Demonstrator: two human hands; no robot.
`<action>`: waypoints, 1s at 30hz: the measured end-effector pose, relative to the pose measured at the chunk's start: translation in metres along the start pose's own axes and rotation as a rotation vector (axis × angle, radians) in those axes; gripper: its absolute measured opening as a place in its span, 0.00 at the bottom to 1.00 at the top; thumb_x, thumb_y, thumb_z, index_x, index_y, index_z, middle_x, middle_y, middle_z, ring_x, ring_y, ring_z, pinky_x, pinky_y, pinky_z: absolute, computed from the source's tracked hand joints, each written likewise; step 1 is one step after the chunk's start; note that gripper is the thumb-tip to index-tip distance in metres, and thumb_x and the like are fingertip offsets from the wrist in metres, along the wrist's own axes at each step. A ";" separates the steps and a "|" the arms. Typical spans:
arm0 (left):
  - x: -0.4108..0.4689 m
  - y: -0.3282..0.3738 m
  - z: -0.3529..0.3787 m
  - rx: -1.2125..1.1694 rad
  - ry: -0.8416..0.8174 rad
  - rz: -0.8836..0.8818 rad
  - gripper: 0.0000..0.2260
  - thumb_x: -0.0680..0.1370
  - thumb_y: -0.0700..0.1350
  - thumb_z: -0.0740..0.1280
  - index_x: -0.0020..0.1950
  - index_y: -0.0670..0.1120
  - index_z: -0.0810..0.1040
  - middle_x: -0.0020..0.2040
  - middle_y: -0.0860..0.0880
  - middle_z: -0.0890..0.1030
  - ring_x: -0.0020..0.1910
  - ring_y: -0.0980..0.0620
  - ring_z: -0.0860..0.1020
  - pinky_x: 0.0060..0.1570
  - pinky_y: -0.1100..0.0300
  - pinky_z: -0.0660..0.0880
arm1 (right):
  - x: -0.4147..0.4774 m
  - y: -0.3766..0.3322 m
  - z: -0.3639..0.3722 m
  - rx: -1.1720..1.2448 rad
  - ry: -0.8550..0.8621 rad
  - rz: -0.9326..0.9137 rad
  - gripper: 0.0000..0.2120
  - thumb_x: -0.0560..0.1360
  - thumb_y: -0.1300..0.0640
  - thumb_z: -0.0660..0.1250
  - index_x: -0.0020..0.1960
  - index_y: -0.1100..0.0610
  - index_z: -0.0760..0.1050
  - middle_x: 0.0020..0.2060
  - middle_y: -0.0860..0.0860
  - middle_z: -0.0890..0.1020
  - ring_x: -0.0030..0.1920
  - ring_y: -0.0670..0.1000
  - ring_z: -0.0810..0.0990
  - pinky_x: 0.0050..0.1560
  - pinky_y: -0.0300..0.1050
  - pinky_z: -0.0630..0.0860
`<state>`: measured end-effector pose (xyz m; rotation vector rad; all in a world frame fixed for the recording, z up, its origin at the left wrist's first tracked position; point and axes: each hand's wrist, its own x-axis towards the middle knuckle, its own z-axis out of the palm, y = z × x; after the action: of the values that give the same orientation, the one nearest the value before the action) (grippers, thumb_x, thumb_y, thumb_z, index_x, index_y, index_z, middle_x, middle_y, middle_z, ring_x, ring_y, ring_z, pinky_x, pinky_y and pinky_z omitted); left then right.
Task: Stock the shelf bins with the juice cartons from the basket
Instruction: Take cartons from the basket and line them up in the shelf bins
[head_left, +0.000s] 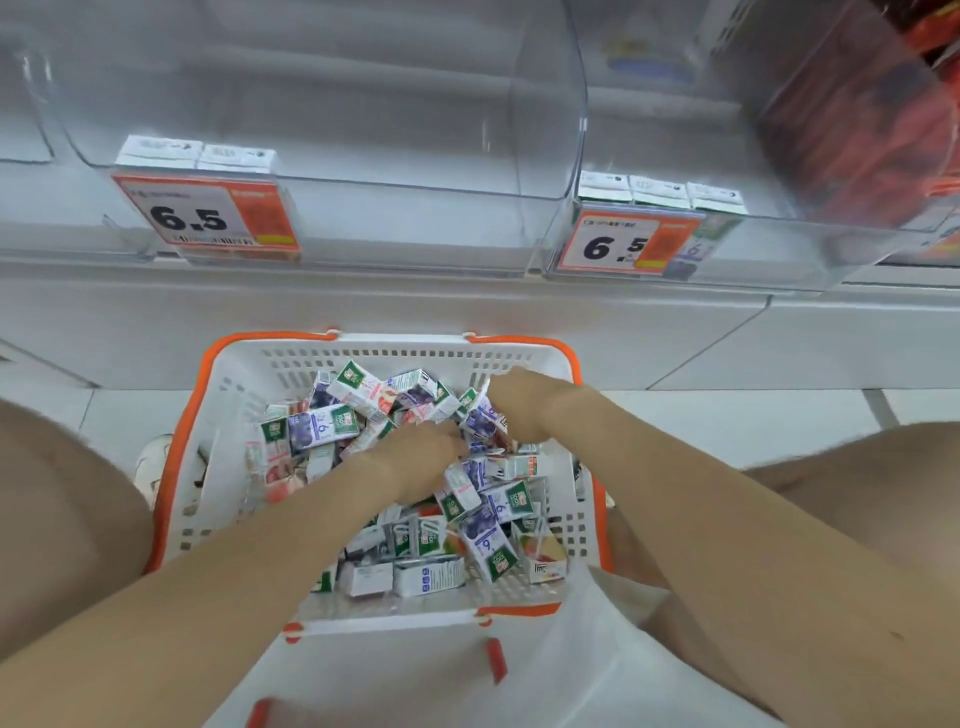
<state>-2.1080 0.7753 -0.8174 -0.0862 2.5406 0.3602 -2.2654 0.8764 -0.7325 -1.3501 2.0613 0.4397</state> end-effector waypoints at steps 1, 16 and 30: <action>0.002 0.002 0.005 0.041 -0.011 0.003 0.24 0.82 0.39 0.64 0.79 0.50 0.70 0.76 0.44 0.69 0.71 0.40 0.72 0.72 0.39 0.70 | 0.003 0.003 0.004 -0.001 -0.001 0.016 0.08 0.78 0.70 0.63 0.46 0.58 0.71 0.41 0.54 0.74 0.39 0.53 0.74 0.41 0.46 0.76; -0.006 -0.021 0.005 -0.277 0.090 -0.064 0.22 0.75 0.57 0.79 0.64 0.50 0.78 0.58 0.51 0.81 0.56 0.49 0.78 0.55 0.52 0.76 | 0.018 0.023 0.044 -0.144 0.058 -0.042 0.18 0.79 0.67 0.67 0.68 0.59 0.71 0.59 0.56 0.78 0.59 0.60 0.81 0.49 0.51 0.75; -0.118 -0.027 -0.095 -1.715 0.261 -0.243 0.15 0.80 0.39 0.73 0.66 0.41 0.79 0.54 0.42 0.87 0.51 0.46 0.86 0.55 0.51 0.82 | -0.064 -0.040 -0.066 1.050 0.342 0.109 0.13 0.76 0.52 0.75 0.47 0.62 0.79 0.36 0.58 0.86 0.32 0.54 0.86 0.40 0.55 0.81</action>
<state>-2.0554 0.7213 -0.6832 -1.0584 1.6180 2.3145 -2.2326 0.8652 -0.6382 -0.6763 2.1006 -0.8014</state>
